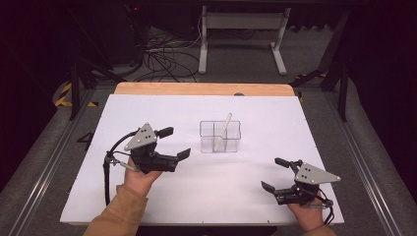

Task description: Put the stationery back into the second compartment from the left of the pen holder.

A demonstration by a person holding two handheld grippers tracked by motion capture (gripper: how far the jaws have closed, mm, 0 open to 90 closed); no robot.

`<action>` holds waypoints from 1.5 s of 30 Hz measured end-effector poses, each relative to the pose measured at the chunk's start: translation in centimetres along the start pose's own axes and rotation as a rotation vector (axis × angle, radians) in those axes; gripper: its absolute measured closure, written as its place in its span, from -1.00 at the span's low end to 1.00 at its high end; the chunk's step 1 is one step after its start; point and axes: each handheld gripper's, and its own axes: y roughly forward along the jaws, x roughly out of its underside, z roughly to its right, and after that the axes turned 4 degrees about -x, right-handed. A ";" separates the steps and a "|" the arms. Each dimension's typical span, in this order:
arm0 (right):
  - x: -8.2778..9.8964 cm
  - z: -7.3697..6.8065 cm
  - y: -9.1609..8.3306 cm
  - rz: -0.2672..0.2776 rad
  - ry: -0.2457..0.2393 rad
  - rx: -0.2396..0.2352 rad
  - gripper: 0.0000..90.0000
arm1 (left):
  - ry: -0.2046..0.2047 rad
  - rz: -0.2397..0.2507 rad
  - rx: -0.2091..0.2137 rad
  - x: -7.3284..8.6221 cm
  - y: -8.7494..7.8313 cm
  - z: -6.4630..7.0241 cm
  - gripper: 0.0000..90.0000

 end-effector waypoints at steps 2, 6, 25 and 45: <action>0.0 -0.1 -0.1 -0.002 0.001 0.001 -0.77 | 0.001 -0.001 -0.007 0.7 -0.8 -0.3 -0.79; 0.0 -0.1 0.0 -0.003 0.000 0.000 -0.77 | 0.011 -0.009 -0.025 2.3 -2.0 -0.9 -0.79; 0.1 -0.1 -0.1 -0.009 0.002 -0.005 -0.77 | -0.077 -0.042 -0.028 8.2 -4.9 -2.2 -0.87; 0.4 0.2 0.2 -0.038 0.015 -0.014 -0.78 | -0.108 -0.062 -0.080 11.9 -5.5 -2.9 -0.93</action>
